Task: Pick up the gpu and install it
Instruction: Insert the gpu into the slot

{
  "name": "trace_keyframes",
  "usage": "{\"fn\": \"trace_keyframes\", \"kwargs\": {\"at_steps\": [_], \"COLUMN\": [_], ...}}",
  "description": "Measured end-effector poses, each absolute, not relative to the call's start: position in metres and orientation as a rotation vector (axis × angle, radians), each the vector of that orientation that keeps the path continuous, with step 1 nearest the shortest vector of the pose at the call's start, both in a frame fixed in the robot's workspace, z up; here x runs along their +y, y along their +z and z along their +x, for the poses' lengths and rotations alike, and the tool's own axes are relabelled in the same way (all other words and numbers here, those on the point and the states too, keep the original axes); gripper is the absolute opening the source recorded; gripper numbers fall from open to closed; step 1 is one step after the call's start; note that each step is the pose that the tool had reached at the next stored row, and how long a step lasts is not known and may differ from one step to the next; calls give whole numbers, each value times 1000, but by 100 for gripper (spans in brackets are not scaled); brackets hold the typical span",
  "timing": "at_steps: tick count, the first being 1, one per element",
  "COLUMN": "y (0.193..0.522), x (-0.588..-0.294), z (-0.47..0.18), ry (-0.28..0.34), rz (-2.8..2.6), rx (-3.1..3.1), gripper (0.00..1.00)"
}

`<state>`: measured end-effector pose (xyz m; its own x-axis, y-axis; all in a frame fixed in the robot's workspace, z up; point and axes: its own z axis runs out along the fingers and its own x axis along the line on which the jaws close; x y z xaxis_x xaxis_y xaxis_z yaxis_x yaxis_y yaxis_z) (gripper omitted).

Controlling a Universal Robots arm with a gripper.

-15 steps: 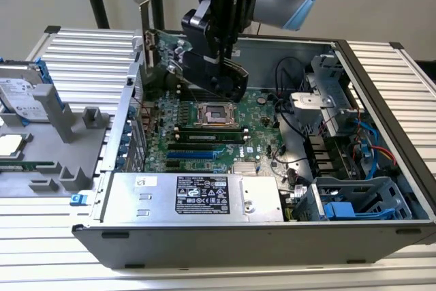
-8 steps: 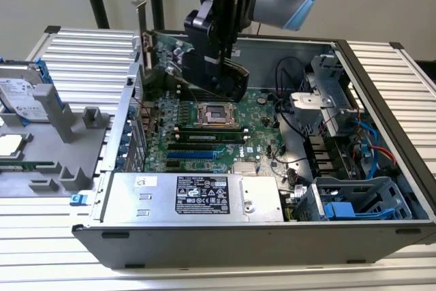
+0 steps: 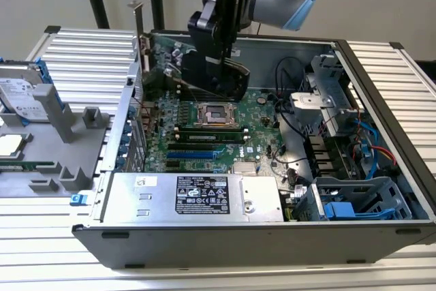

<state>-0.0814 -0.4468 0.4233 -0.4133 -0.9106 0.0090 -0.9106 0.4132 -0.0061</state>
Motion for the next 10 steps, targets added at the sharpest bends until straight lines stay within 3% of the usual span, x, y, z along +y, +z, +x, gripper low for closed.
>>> {"fn": "trace_keyframes", "kwargs": {"at_steps": [10], "y": [423], "x": [-447], "z": [-76], "ry": [16], "rz": [1791], "rx": [-2576], "gripper": [0]}}
